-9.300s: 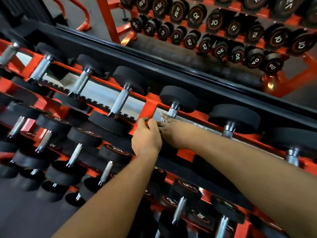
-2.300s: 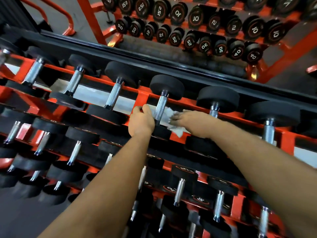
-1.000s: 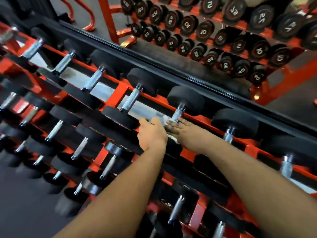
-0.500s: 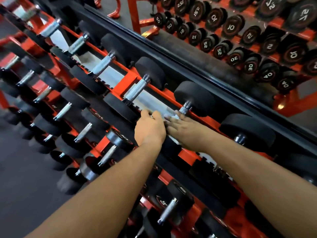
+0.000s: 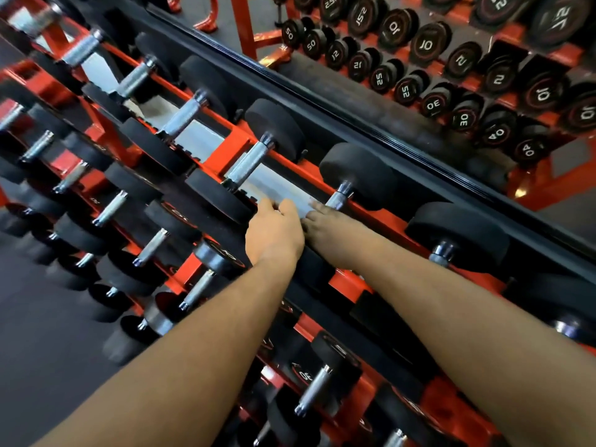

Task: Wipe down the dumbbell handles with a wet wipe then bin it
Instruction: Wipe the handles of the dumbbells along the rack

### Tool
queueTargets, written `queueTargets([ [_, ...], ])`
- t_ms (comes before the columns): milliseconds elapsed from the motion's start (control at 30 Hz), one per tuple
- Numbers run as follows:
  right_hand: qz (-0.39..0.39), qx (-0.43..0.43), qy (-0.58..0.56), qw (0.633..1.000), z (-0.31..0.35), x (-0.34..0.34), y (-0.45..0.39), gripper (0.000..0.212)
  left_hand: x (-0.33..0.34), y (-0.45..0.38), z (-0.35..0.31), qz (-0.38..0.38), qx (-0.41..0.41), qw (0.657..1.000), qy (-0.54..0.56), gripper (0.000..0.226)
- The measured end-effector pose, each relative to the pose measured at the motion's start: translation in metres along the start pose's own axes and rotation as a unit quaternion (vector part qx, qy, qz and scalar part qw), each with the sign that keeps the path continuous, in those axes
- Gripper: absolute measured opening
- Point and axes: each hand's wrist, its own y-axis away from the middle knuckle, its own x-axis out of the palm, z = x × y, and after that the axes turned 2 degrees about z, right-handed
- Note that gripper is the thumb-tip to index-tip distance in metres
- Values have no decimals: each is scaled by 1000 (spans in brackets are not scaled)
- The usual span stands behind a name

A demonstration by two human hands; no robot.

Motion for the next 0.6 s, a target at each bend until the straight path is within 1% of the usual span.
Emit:
queueTargets([
  [33,16,-1,6,1000,0,-7,-5,40,-1,0,0,0,-3,1000,1,27],
  [100,12,-2,3,1000,0,-5,2,42,-2,-1,1,0,-5,1000,0,28],
  [200,-66,23,-16,997,5,28,29,57,-3,-1,1,0,-3,1000,2,29],
  [267,-57,40,-10,998,7,32,29,59,-3,-1,0,1,-3,1000,2,29],
  [333,-35,32,-9,999,3,16,8,48,-3,0,-2,3,-1,1000,2,30],
  [400,15,3,0,1000,-1,-9,-11,32,-3,0,-2,5,-2,1000,-1,28],
  [467,30,2,16,999,0,-16,-11,27,-2,0,-1,5,-2,1000,-4,27],
  [500,25,9,9,1000,1,-7,-5,31,-3,0,0,5,-1,1000,-3,27],
  [533,4,22,5,1000,3,4,3,39,-3,-1,1,5,-1,1000,-1,26],
  [600,-70,47,19,996,9,28,21,54,-3,-2,1,3,2,1000,1,26],
])
